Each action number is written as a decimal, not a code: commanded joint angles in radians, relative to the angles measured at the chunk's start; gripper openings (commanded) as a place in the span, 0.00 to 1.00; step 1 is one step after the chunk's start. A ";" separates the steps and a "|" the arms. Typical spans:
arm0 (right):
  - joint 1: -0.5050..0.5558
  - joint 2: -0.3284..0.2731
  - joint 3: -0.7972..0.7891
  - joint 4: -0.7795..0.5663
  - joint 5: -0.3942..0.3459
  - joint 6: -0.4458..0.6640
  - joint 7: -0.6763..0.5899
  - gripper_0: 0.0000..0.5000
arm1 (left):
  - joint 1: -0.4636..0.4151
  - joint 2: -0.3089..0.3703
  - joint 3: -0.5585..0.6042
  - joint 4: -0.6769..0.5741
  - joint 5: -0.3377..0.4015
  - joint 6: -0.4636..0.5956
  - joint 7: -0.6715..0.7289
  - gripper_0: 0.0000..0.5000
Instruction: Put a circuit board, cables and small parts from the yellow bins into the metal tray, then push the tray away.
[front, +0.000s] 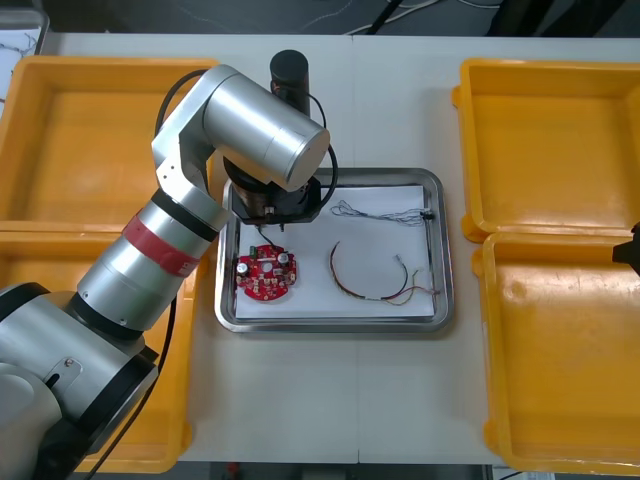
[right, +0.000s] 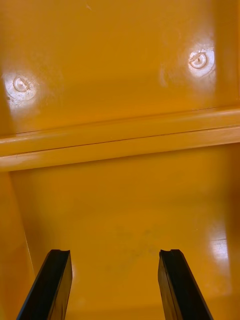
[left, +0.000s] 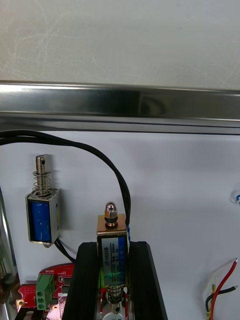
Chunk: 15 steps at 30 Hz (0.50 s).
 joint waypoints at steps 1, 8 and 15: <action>0.015 -0.038 -0.023 -0.033 -0.007 0.003 -0.022 1.00 | 0.021 -0.030 -0.028 -0.015 0.007 -0.002 -0.087 0.00; 0.015 -0.038 -0.023 -0.033 -0.007 0.003 -0.022 1.00 | 0.028 -0.028 -0.028 -0.007 -0.016 -0.019 -0.090 0.00; 0.015 -0.038 -0.023 -0.033 -0.007 0.003 -0.022 1.00 | 0.028 -0.028 -0.028 0.037 -0.035 -0.076 -0.096 0.00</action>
